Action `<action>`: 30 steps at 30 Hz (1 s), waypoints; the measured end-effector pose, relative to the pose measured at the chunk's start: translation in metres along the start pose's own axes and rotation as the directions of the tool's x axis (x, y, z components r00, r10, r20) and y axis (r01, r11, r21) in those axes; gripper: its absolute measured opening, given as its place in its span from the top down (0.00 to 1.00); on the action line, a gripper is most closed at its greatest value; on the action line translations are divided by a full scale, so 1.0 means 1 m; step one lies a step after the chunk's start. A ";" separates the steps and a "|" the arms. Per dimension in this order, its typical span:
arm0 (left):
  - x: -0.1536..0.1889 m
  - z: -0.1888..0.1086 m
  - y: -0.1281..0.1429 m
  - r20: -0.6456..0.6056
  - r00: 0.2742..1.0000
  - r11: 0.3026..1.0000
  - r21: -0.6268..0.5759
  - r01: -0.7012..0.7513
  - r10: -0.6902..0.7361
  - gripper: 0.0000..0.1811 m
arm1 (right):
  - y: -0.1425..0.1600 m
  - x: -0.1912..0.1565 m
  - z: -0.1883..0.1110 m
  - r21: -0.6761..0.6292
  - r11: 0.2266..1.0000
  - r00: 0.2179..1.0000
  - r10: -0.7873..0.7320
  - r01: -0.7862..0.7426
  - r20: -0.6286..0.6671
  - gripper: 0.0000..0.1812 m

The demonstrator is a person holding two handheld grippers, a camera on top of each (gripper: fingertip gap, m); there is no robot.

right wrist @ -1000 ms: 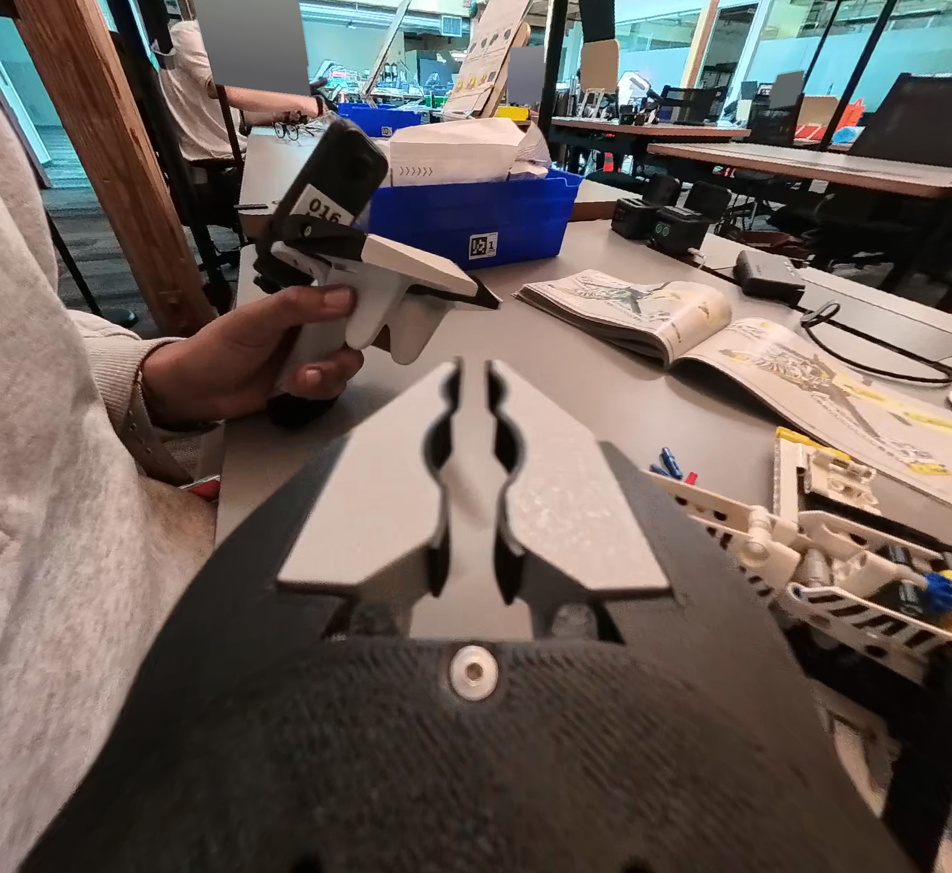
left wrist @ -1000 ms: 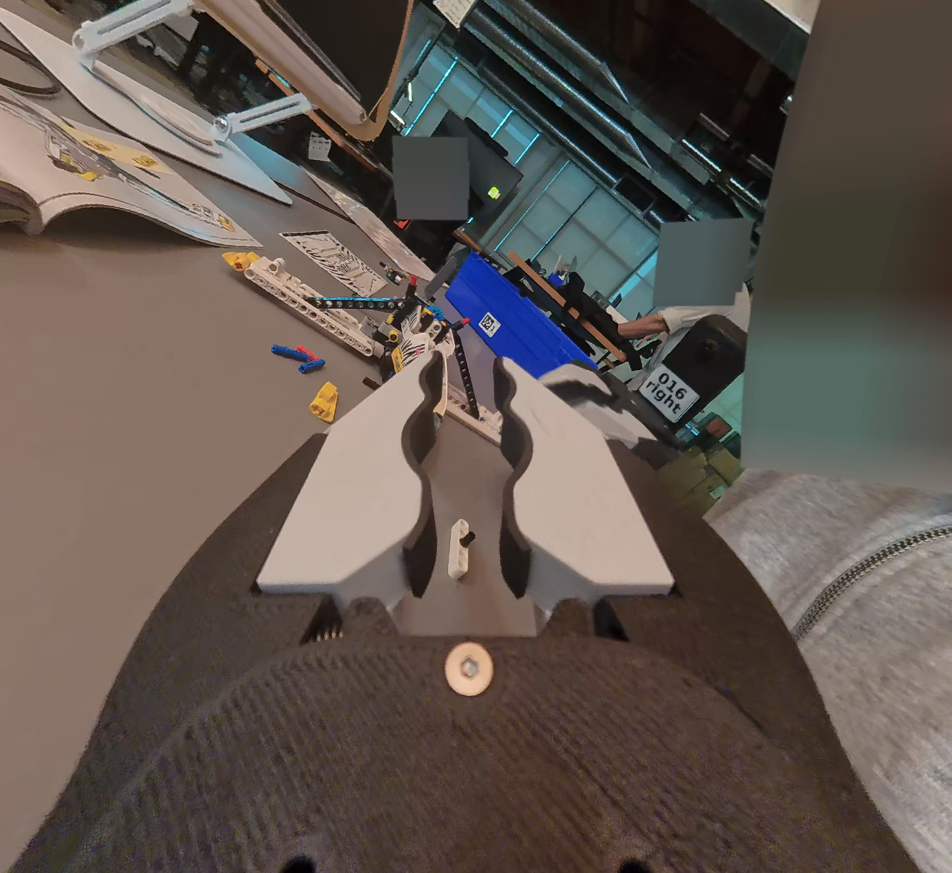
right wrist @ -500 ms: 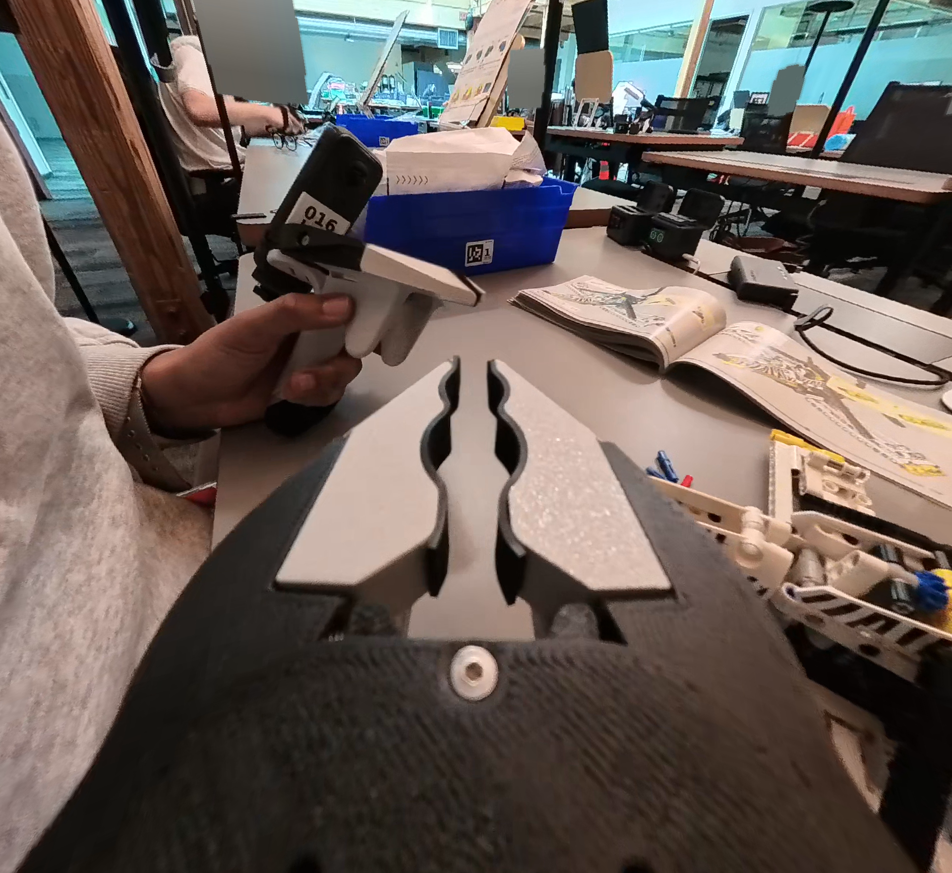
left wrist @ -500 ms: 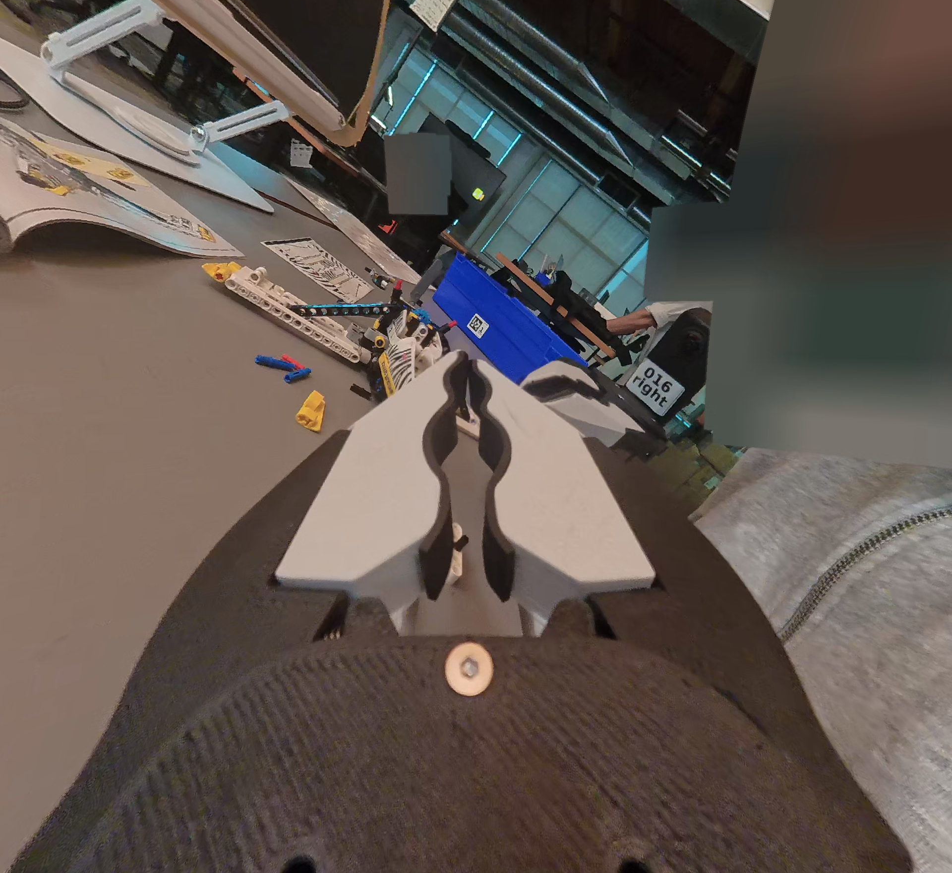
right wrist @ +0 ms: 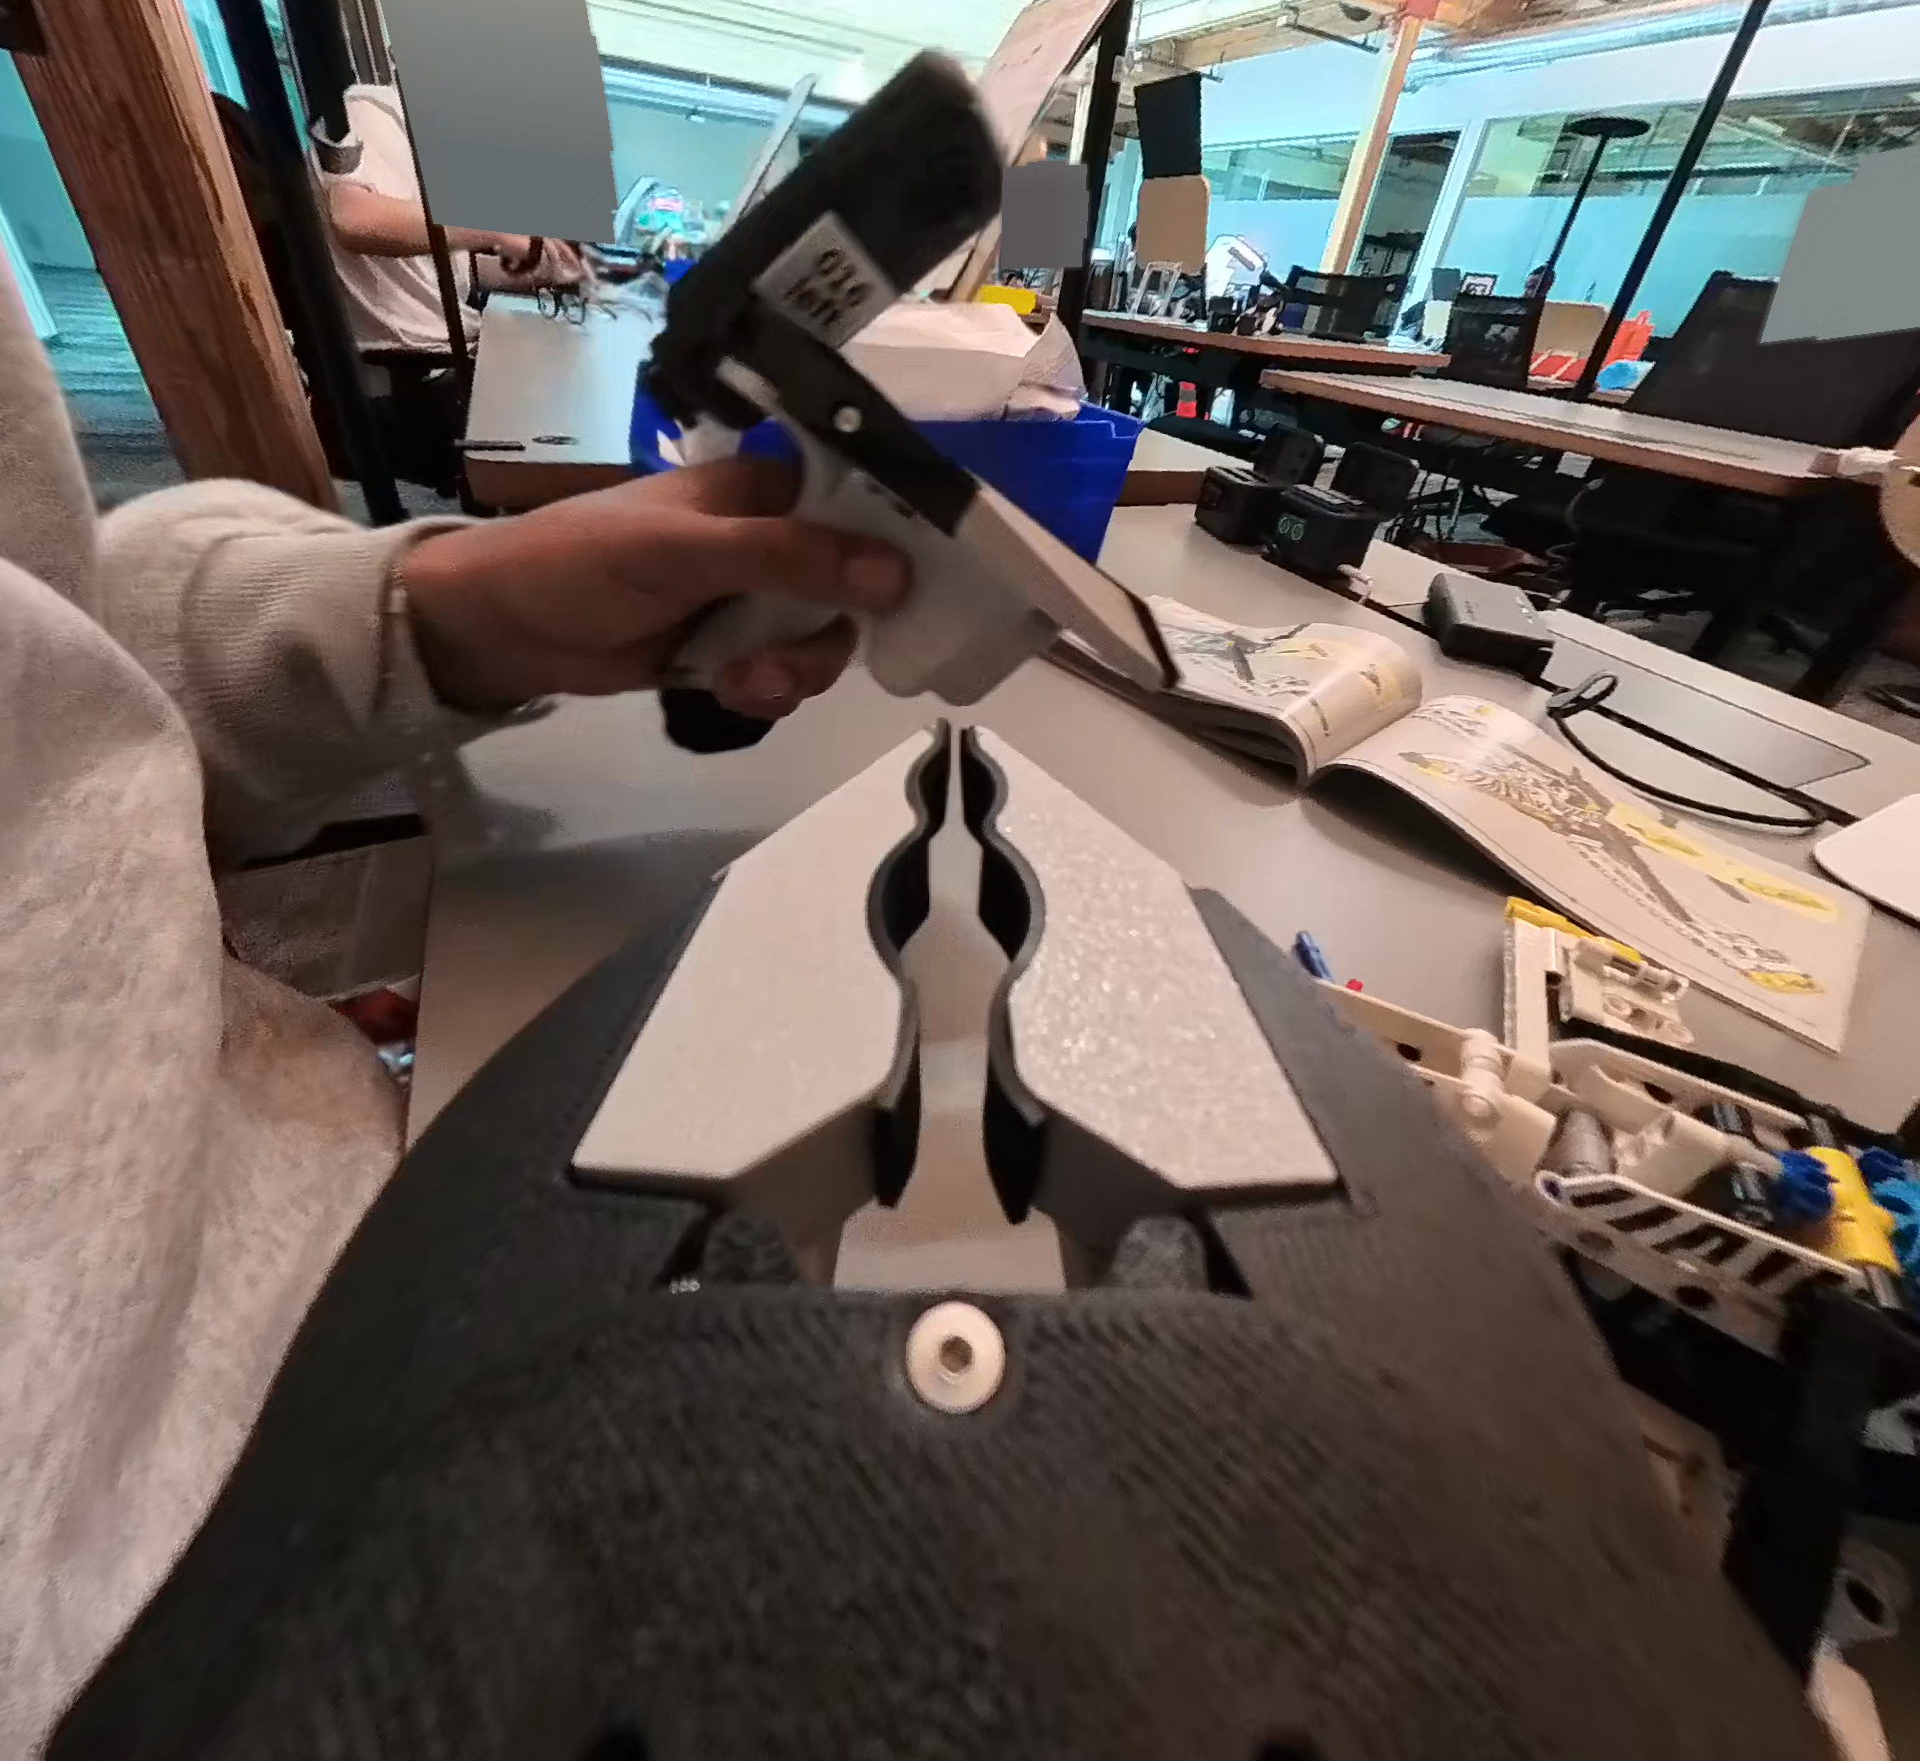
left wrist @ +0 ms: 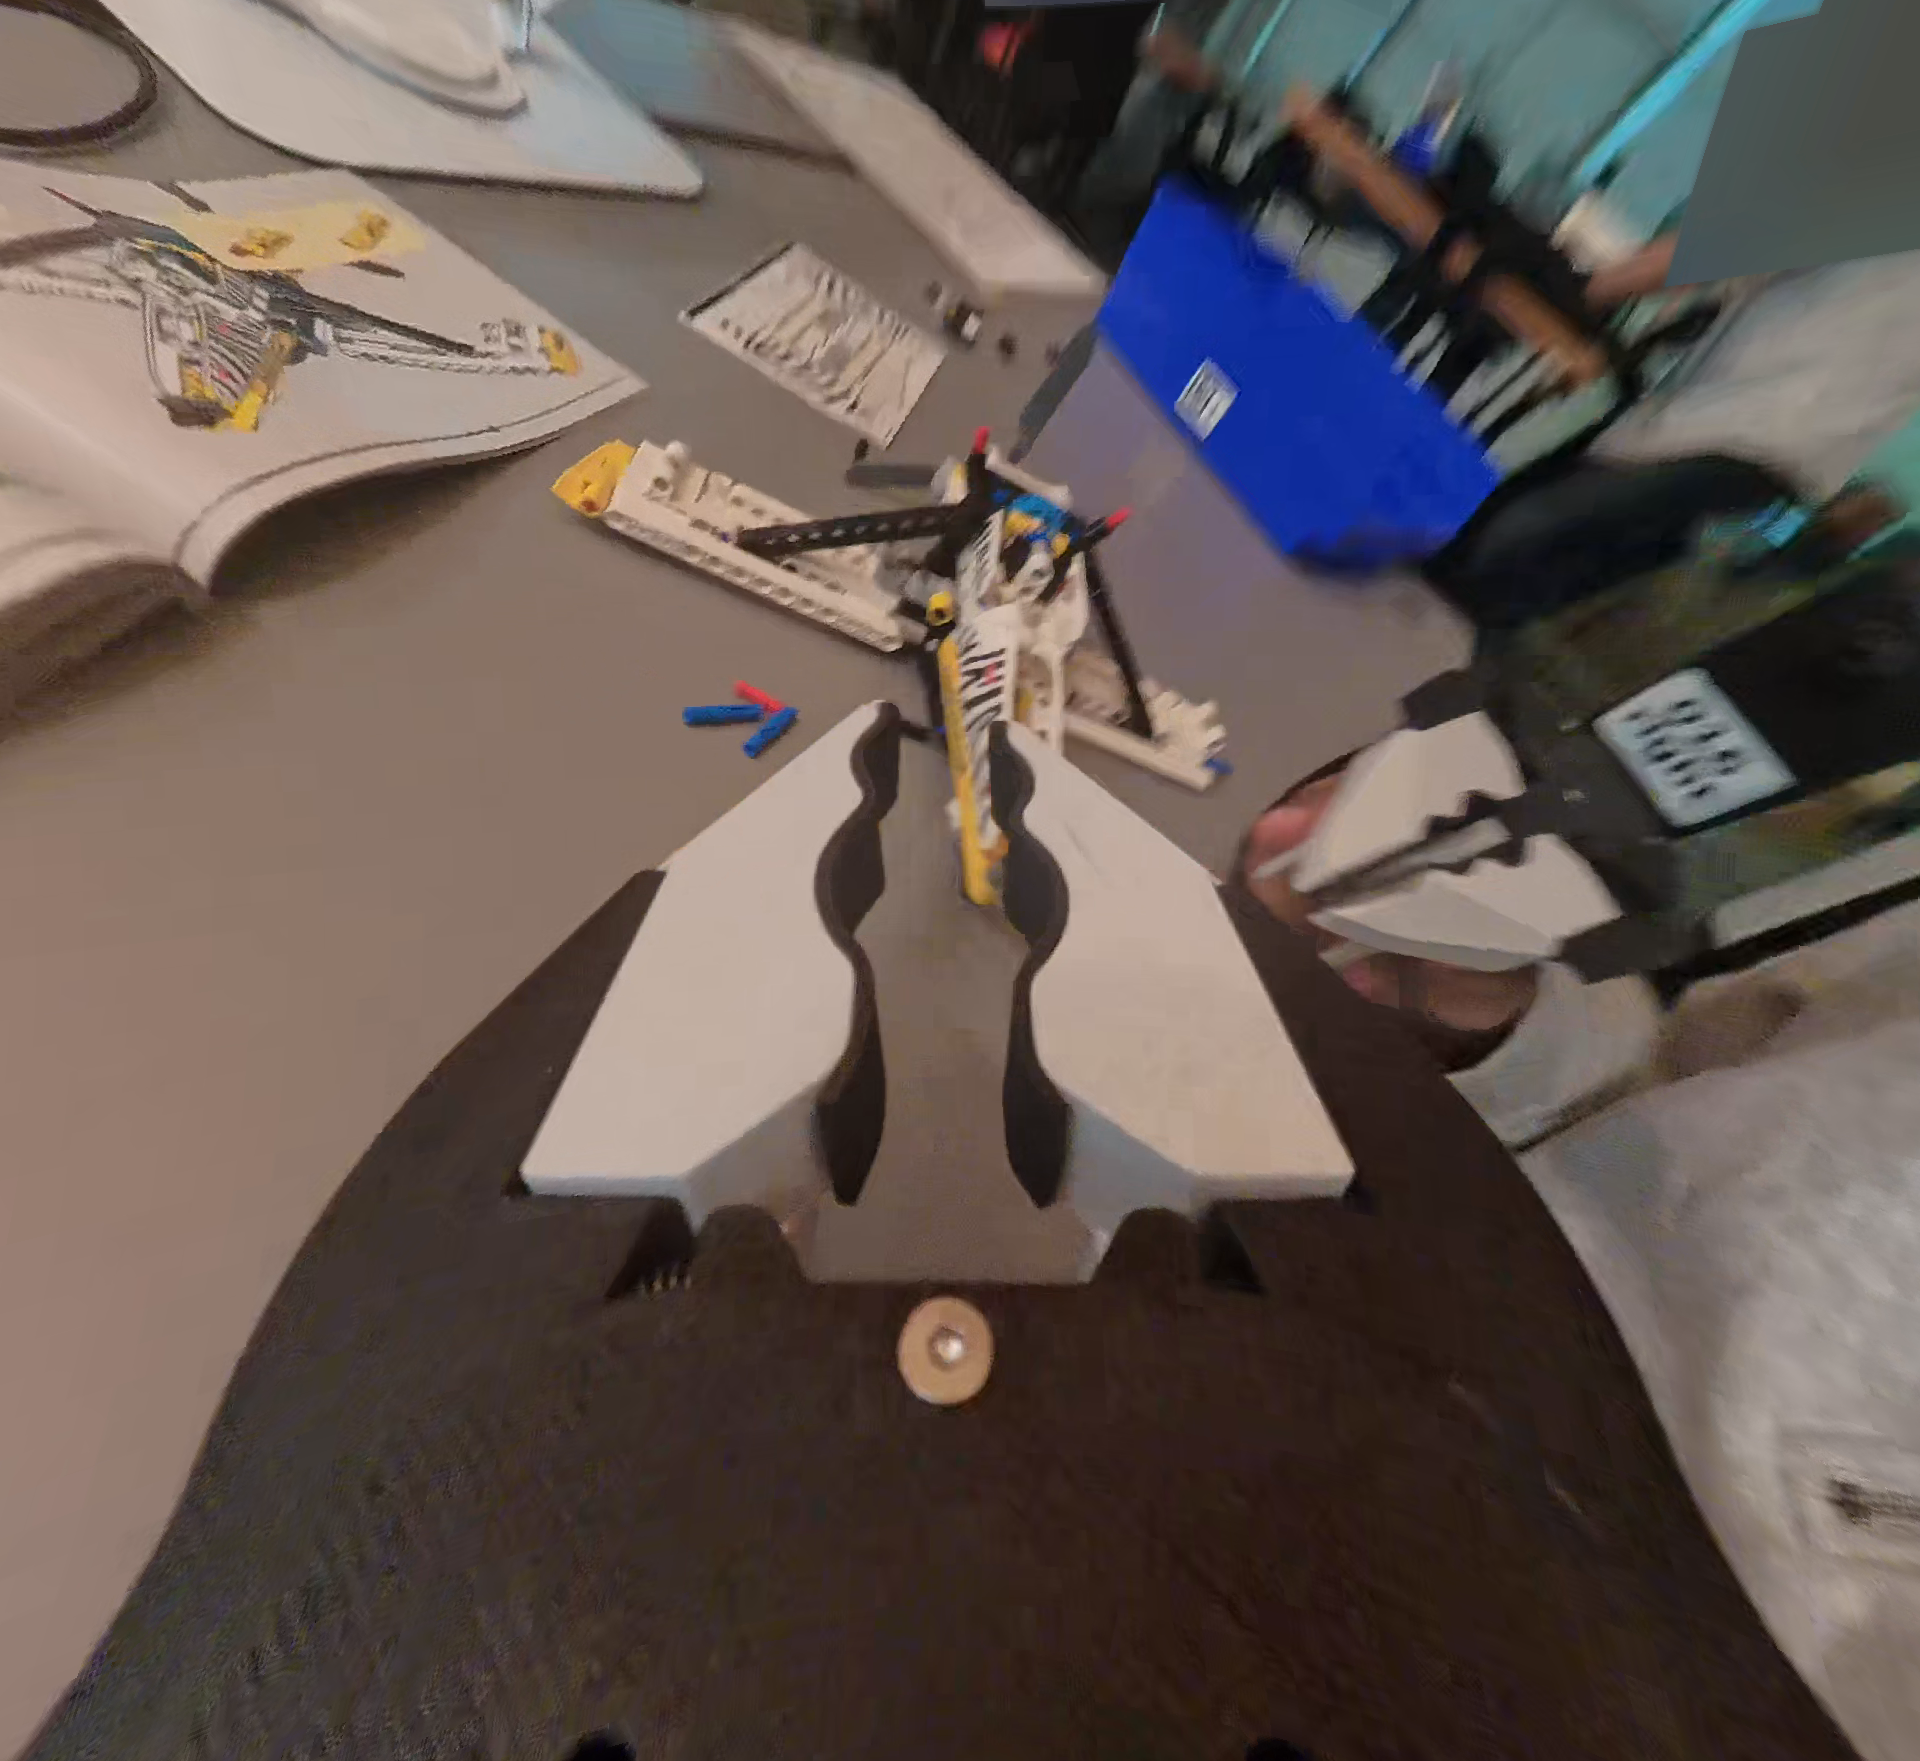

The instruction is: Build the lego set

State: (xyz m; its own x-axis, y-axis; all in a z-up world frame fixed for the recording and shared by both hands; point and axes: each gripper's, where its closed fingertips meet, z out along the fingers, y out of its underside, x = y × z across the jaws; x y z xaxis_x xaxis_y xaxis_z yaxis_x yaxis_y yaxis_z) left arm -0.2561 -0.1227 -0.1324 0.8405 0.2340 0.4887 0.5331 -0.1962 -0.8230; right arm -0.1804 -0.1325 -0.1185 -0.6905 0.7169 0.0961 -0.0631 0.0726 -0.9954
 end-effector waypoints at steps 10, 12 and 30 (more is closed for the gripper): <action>-0.075 0.080 0.032 -0.120 0.890 0.735 -0.521 -0.434 0.440 0.95 | -0.009 0.007 -0.012 0.071 0.996 0.998 0.053 -0.051 -0.023 1.00; -0.073 0.086 0.035 -0.181 0.913 0.756 -0.514 -0.405 0.367 1.00 | -0.008 0.008 -0.010 0.062 0.997 0.998 0.052 -0.050 -0.024 1.00; -0.004 0.061 -0.016 -0.381 0.924 0.985 -0.142 -0.093 0.032 0.99 | -0.009 0.014 -0.013 0.046 0.999 0.994 -0.011 0.016 -0.108 0.99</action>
State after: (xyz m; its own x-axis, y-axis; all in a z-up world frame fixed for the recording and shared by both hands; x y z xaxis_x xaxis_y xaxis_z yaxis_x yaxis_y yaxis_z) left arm -0.2737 -0.0622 -0.1382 0.8304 -0.1534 0.5356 0.4611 -0.3504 -0.8152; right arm -0.1808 -0.1141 -0.1085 -0.6082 0.7865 0.1069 -0.1069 0.0523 -0.9929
